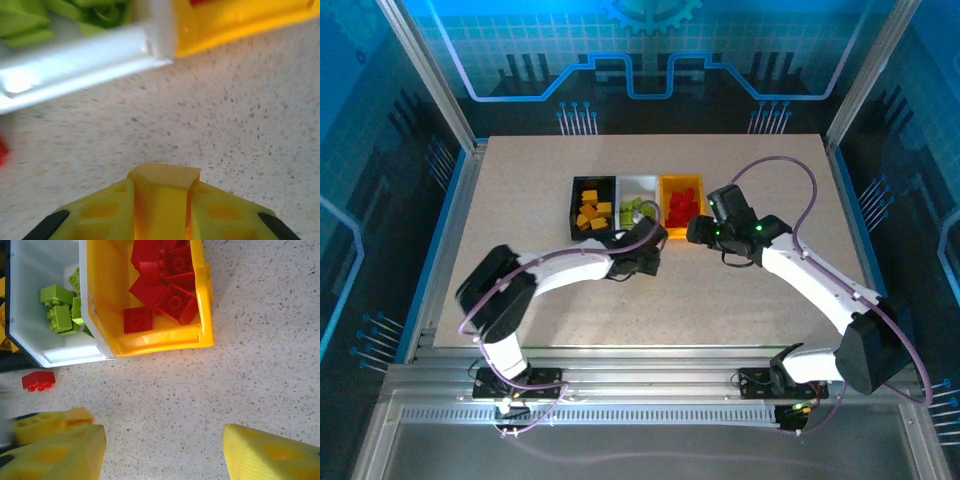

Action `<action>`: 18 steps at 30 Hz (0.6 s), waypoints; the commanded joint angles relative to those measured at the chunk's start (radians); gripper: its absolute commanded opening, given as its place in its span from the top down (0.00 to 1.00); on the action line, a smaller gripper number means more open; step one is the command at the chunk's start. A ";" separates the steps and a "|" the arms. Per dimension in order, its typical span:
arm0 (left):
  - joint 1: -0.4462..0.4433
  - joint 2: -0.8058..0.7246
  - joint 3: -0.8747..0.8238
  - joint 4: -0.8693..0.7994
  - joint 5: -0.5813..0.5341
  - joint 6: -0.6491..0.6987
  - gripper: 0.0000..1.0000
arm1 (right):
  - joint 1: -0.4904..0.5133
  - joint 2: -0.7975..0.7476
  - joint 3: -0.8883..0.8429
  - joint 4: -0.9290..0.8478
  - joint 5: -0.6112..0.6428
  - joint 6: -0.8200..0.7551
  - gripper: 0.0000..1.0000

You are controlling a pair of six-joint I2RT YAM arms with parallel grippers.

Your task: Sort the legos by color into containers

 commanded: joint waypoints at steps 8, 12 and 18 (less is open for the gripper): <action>0.311 -0.133 0.051 0.000 -0.086 -0.023 0.71 | -0.010 0.024 0.016 0.021 -0.009 0.033 0.36; 0.394 0.009 0.172 -0.016 -0.090 -0.013 0.71 | -0.007 0.031 0.019 0.017 -0.013 0.037 0.36; 0.431 0.170 0.335 -0.060 -0.087 -0.006 0.53 | -0.004 0.020 0.015 0.004 -0.007 0.034 0.36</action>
